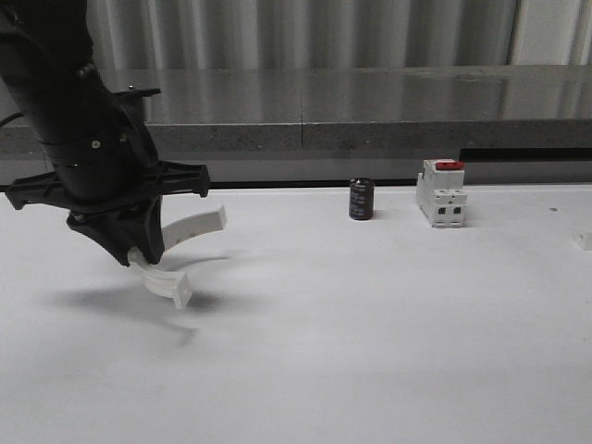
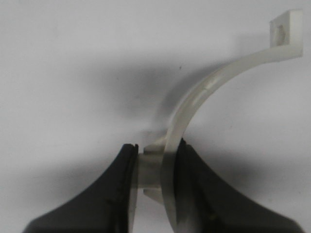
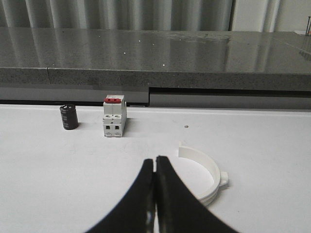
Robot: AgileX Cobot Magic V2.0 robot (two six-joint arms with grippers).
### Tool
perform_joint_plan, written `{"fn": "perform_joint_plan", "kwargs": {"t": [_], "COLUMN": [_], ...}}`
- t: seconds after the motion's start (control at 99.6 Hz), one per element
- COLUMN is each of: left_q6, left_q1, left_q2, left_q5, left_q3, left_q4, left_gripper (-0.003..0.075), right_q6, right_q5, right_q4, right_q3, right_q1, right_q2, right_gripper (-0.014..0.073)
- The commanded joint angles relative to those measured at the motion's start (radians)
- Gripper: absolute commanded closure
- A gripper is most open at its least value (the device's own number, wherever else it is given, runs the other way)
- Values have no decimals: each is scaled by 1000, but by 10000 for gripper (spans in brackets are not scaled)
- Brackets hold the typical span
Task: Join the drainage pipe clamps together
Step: 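Carry the clamp half with the left gripper and set it down nearer the robot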
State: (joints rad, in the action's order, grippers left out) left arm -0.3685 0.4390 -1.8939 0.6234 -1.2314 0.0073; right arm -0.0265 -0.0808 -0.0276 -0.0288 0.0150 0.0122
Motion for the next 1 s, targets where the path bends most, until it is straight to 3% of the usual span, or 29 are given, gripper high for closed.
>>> {"fn": "perform_joint_plan", "kwargs": {"t": [0.0,0.602,0.994], "left_q6": [-18,-18,-18], "left_q1": [12,22,22], "left_q2": [32,-1,-1], "left_q5": [-34,-39,-41], "left_q3": [-26,-26,-24], "left_q4": [-1,-1,-1], "left_gripper": [741,735,454], "right_q6": [-4,-4,-4], "right_q5": [81,81,81], "right_q4": [-4,-4,-4], "right_q3": [20,20,20], "right_q1": [2,2,2], "right_q2": [16,16,16], "right_gripper": [660,660,660]}}
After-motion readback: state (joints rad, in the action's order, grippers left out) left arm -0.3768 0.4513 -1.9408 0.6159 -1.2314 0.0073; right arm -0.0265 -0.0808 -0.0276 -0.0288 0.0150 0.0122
